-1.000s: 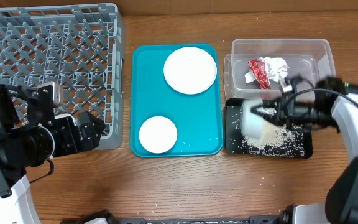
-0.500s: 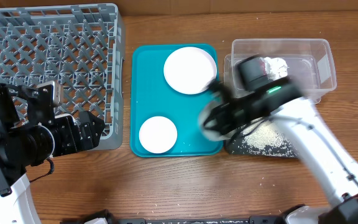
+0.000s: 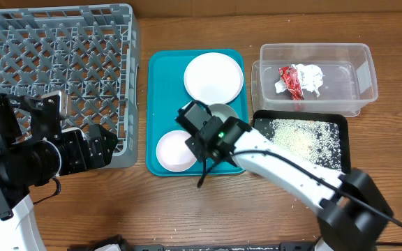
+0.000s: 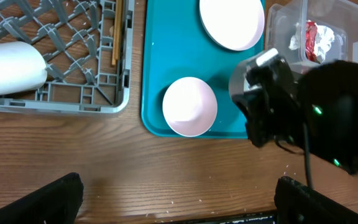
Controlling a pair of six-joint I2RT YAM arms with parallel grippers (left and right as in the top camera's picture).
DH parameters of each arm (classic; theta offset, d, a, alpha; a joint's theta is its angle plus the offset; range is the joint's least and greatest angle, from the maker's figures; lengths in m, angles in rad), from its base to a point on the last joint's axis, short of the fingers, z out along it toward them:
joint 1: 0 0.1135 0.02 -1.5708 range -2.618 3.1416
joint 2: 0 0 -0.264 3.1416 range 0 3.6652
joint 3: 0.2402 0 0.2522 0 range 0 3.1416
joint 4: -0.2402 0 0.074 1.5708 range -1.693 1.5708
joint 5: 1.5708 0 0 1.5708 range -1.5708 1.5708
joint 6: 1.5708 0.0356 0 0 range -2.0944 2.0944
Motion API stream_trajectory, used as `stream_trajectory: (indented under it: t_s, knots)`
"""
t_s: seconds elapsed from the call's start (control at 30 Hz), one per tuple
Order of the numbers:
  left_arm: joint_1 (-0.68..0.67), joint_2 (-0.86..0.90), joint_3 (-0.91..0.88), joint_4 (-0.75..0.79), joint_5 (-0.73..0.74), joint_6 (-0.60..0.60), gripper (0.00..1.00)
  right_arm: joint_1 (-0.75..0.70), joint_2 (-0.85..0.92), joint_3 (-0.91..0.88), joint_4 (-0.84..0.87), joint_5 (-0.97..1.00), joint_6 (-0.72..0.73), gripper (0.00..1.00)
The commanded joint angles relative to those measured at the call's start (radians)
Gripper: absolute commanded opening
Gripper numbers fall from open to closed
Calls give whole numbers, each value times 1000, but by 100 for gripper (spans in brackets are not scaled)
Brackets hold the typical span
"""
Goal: Sort waste into correct bins and load items into the dishwasher
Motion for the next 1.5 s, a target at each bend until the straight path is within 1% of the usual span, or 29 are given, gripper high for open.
stream_trajectory:
  t_s: [0.0, 0.03, 0.07, 0.1, 0.13, 0.3, 0.4, 0.5, 0.53, 0.57, 0.6, 0.63, 0.7, 0.83, 0.9, 1.0, 1.1, 1.27, 1.4, 1.47]
  knots:
    - [-6, 2, 5, -2, 18, 19, 100, -7, 14, 0, 12, -3, -6, 11]
    - [-6, 2, 5, -2, 18, 19, 100, -7, 14, 0, 12, 10, -6, 22]
    - [-6, 2, 5, -2, 18, 19, 100, -8, 14, 0, 11, 21, -6, 42]
    - [-6, 2, 5, -2, 18, 19, 100, -8, 12, 5, 9, 25, -6, 55]
    - [-6, 2, 5, -2, 18, 19, 100, -8, 8, 14, -2, 24, -6, 61]
    - [-6, 2, 5, -2, 18, 19, 100, -8, -26, 132, -159, 16, 33, 71]
    - [-6, 2, 5, -2, 18, 19, 100, -8, -58, 232, -280, -8, 80, 71]
    - [-6, 2, 5, -2, 18, 19, 100, -8, -109, 332, -367, -37, 88, 71]
    - [-6, 2, 5, -2, 18, 19, 100, -8, -131, 359, -384, -36, 87, 72]
    - [-6, 2, 5, -2, 18, 19, 100, -8, -158, 385, -397, -36, 87, 76]
    - [-6, 2, 5, -2, 18, 19, 100, -8, -184, 409, -407, -38, 87, 86]
    - [-6, 2, 5, -2, 18, 19, 100, -6, -209, 433, -417, -45, 87, 100]
    - [-6, 2, 5, -2, 18, 19, 100, -3, -259, 476, -436, -85, 87, 100]
    - [-6, 2, 5, -2, 18, 19, 100, 5, -357, 507, -465, -264, 87, 100]
    - [-6, 2, 5, -2, 18, 19, 100, 5, -394, 507, -470, -283, 86, 100]
    - [-6, 2, 5, -2, 18, 19, 100, -2, -443, 507, -544, -222, 36, 100]
    - [-6, 2, 5, -2, 18, 19, 100, -29, -517, 507, -637, -156, 34, 100]
    - [-6, 2, 5, -2, 18, 19, 100, -89, -692, 507, -644, -66, 33, 100]
    - [-6, 2, 5, -2, 18, 19, 100, -103, -822, 505, -639, 27, 27, 100]
    - [-6, 2, 5, -2, 18, 19, 100, -112, -876, 487, -613, 78, -1, 100]
